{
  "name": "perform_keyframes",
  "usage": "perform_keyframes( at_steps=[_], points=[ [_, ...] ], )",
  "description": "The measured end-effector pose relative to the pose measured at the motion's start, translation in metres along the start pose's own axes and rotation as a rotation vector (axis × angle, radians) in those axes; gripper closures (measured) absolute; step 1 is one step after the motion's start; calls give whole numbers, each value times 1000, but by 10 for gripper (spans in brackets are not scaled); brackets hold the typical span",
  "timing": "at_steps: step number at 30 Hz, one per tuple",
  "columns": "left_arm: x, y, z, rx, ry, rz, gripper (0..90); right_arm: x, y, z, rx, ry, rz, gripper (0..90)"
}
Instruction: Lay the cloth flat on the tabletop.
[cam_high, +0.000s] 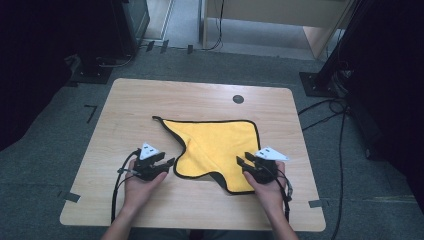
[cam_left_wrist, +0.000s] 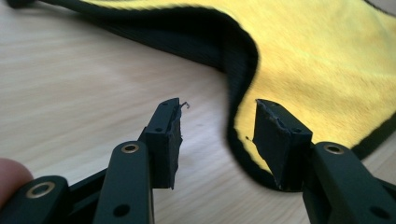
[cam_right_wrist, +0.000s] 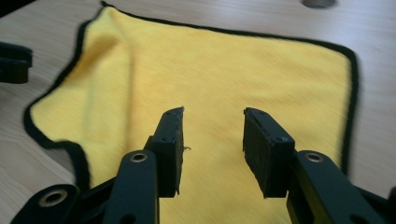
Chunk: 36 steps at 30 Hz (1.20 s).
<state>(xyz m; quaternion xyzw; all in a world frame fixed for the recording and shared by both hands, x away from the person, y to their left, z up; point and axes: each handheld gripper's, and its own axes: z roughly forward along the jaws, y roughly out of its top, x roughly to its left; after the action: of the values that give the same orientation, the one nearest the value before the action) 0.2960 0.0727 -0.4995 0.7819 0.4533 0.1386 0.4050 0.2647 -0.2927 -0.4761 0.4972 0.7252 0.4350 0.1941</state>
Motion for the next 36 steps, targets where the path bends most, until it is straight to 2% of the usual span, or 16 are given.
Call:
perform_keyframes(
  at_steps=[3, 7, 9, 13, 15, 19, 22, 26, 31, 33, 34, 36],
  points=[
    [-14, -2, 10, 32, -1, 48, 516, -15, -12, -14, 10, -46, 30, 577],
    [-23, -6, 19, 80, 60, 95, 550, -28, -26, -30, 25, -87, 42, 560],
    [-24, -6, 19, 88, 66, 106, 584, -34, -33, -36, 38, -114, 57, 561],
    [-27, -6, 17, 98, 31, 133, 776, -40, -46, -41, 73, -117, 90, 561],
    [-28, -8, 13, 106, 37, 151, 848, -40, -51, -40, 105, -108, 103, 566],
    [-19, -16, -2, 119, 36, 135, 871, -38, -63, -37, 172, -116, 105, 660],
    [-12, -25, -17, 130, 50, 128, 873, -35, -68, -42, 175, -103, 95, 746],
    [0, -38, -37, 148, 50, 104, 873, -28, -72, -48, 175, -96, 78, 771],
    [11, -54, -61, 160, 35, 86, 873, -20, -69, -51, 161, -85, 61, 743],
    [16, -59, -66, 153, -4, 64, 858, -19, -70, -53, 148, -80, 67, 678],
    [19, -63, -68, 139, -16, 48, 831, -19, -71, -55, 144, -79, 76, 668],
    [26, -65, -70, 112, 2, 3, 691, -23, -71, -59, 121, -102, 101, 666]
  ],
)
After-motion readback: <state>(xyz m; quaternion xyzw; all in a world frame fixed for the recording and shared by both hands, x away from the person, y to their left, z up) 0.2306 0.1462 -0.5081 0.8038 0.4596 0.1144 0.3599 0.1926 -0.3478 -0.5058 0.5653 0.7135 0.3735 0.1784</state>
